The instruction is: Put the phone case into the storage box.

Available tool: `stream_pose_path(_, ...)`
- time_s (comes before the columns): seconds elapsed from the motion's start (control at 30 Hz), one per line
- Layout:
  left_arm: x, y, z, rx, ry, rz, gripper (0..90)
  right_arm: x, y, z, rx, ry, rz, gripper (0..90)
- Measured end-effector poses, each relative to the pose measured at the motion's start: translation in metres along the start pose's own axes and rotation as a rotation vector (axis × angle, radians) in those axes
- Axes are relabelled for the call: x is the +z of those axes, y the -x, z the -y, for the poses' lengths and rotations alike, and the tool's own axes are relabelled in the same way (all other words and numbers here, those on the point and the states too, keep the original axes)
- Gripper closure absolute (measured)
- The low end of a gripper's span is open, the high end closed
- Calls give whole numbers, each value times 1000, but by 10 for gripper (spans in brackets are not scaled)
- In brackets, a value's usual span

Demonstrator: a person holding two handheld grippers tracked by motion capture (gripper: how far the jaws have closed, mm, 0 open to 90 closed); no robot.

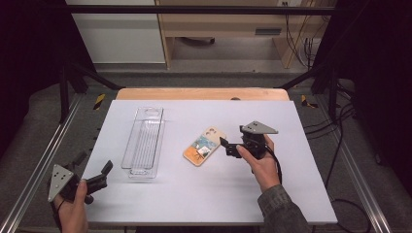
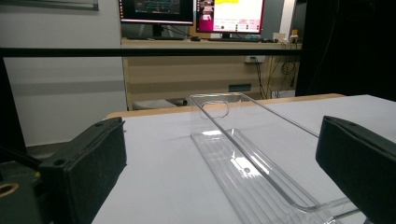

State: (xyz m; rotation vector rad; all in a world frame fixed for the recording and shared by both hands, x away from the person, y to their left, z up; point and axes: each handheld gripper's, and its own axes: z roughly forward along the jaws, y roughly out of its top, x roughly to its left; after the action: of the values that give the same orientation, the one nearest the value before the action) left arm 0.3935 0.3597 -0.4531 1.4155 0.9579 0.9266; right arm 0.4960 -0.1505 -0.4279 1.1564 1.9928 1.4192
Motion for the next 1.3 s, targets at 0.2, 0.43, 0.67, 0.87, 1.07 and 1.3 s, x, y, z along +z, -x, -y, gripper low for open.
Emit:
stream_pose_path(0.2, 0, 1, 0, 3, -2, 3, 17, -18, 10, 3, -33, 25, 70, 64)
stream_pose_path(0.43, 0, -1, 0, 6, -9, -5, 16, -35, 18, 10, -21, 58, 62, 64)
stream_pose_path(0.67, -1, 1, -3, 19, -22, 1, 15, -52, 24, 25, -29, 103, 81, 67)
stream_pose_path(0.87, -2, 3, -5, 25, -29, 5, 14, -67, 34, 43, -20, 129, 98, 64)
stream_pose_path(1.07, -2, 4, -9, 33, -34, 5, 14, -82, 40, 58, -6, 157, 111, 71)
stream_pose_path(1.3, -5, 7, -15, 48, -23, -2, 14, -91, 37, 76, -4, 172, 110, 60)
